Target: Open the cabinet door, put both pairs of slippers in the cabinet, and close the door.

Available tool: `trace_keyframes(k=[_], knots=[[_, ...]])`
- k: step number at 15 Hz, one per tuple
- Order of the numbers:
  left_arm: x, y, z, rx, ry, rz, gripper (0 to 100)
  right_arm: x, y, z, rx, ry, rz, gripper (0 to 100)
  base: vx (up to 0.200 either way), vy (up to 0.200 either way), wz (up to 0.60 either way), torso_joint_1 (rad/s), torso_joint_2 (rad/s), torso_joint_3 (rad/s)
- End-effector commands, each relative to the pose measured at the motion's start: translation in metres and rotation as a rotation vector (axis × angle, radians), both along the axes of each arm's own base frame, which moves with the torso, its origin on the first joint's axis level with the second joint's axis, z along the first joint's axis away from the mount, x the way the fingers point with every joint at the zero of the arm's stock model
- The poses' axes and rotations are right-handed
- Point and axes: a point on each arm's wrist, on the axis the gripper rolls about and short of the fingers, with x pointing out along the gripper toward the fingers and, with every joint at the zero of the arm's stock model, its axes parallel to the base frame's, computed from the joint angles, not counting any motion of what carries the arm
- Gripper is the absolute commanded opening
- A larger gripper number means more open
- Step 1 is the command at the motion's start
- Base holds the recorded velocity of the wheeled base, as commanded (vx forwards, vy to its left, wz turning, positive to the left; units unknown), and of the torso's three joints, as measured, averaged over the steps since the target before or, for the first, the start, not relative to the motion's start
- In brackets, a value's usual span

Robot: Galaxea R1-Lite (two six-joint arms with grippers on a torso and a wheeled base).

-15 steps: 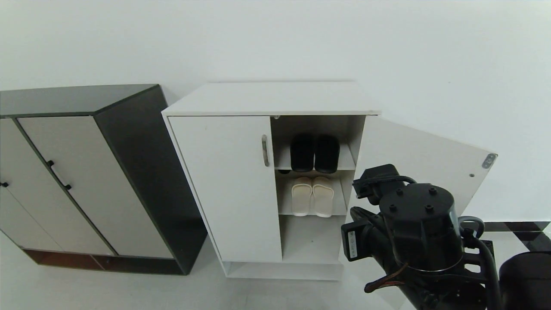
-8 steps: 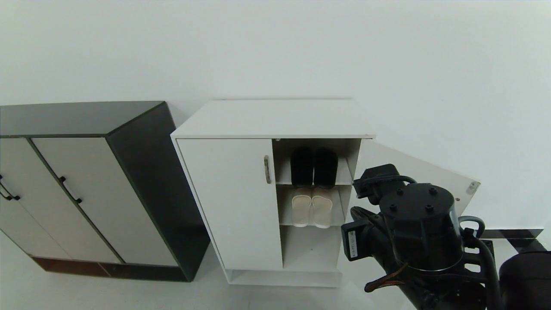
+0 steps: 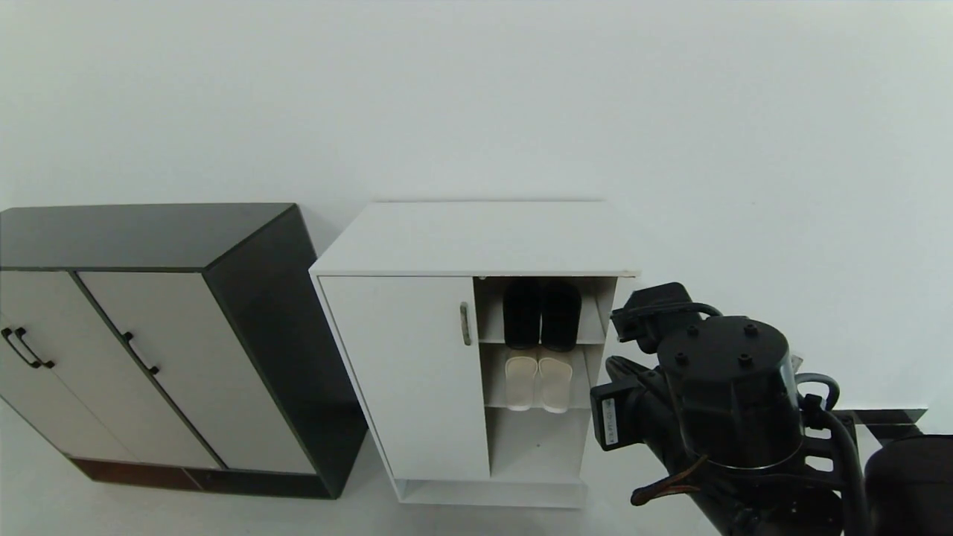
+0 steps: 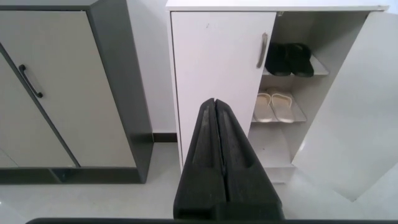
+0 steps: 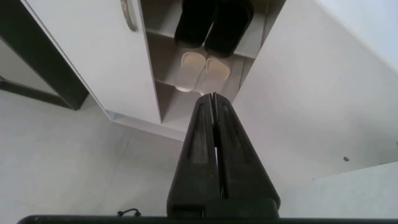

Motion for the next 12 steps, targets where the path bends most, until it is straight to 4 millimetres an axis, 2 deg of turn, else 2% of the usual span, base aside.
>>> trace_keyframes(k=[1,5,11,12], knots=[[0.0,0.0,0.0,-0.001,0.0,0.0,0,-0.0001,0.0002,-0.0002,0.0,0.0,0.001,0,0.0,0.0,0.0,0.09,-0.19,-0.105],[0.0,0.0,0.0,-0.001,0.0,0.002,0,0.0006,-0.0004,-0.0045,-0.023,0.008,0.0,0,0.0,0.0,0.0,0.019,-0.04,-0.024],[0.0,0.0,0.0,-0.001,0.0,0.0,0,0.006,-0.0029,-0.0058,-0.029,0.009,-0.019,0,0.0,0.0,-0.6,0.004,0.0,0.0],[0.0,0.0,0.0,-0.001,0.0,0.0,0,0.0076,-0.0045,-0.0042,-0.025,0.005,-0.026,0,0.0,0.0,0.0,0.0,0.0,0.0]])
